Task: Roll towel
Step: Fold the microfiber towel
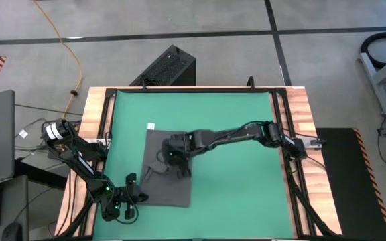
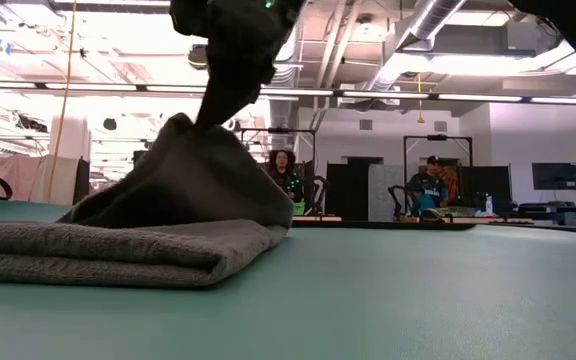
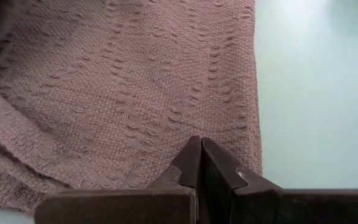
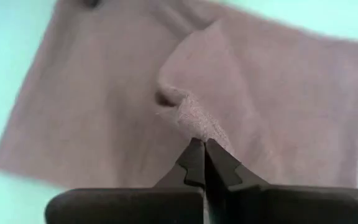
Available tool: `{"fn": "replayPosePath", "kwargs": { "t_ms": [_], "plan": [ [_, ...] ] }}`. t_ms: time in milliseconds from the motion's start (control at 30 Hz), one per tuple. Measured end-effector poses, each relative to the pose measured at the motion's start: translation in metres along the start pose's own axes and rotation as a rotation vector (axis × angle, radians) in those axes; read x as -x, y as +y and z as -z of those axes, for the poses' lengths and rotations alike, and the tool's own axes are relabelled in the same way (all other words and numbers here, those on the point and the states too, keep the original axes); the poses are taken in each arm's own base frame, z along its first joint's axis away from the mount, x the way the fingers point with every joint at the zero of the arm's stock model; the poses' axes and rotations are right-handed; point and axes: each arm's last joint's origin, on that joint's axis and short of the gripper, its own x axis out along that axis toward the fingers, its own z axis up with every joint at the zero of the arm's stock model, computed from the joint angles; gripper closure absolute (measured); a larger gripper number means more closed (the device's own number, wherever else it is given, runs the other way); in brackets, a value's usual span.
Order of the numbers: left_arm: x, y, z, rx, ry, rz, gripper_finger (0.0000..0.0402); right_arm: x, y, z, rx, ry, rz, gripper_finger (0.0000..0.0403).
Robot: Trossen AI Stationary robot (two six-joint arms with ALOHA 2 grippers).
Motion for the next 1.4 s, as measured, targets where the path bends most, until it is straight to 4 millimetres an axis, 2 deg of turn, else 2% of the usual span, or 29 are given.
{"fn": "replayPosePath", "kwargs": {
  "t_ms": [467, 567, 633, 800, 1033, 1233, 1400],
  "plan": [
    [0.000, 0.000, 0.000, 0.000, -0.001, 0.000, 0.0401, 0.007, -0.064, -0.023, -0.083, -0.342, 0.114, 0.0392],
    [0.000, 0.000, 0.000, 0.000, -0.001, -0.001, 0.0401, -0.002, -0.077, -0.025, -0.104, -0.407, 0.111, 0.0392],
    [0.000, 0.000, 0.000, 0.000, 0.000, -0.001, 0.0402, -0.015, -0.083, -0.023, -0.126, -0.410, 0.084, 0.0392],
    [0.000, 0.000, 0.000, -0.001, 0.011, 0.005, 0.0401, -0.048, -0.086, -0.009, -0.162, -0.321, 0.060, 0.0389],
    [0.000, 0.000, 0.000, -0.001, 0.022, 0.010, 0.0401, -0.042, -0.097, -0.011, -0.093, -0.339, 0.195, 0.0375],
    [0.000, 0.000, 0.001, -0.002, 0.025, 0.012, 0.0401, -0.040, -0.108, -0.011, -0.153, -0.389, 0.158, 0.0367],
    [0.000, 0.000, 0.001, -0.015, 0.026, 0.012, 0.0402, -0.040, -0.108, -0.011, -0.103, -0.384, 0.165, 0.0345]
  ]
}}
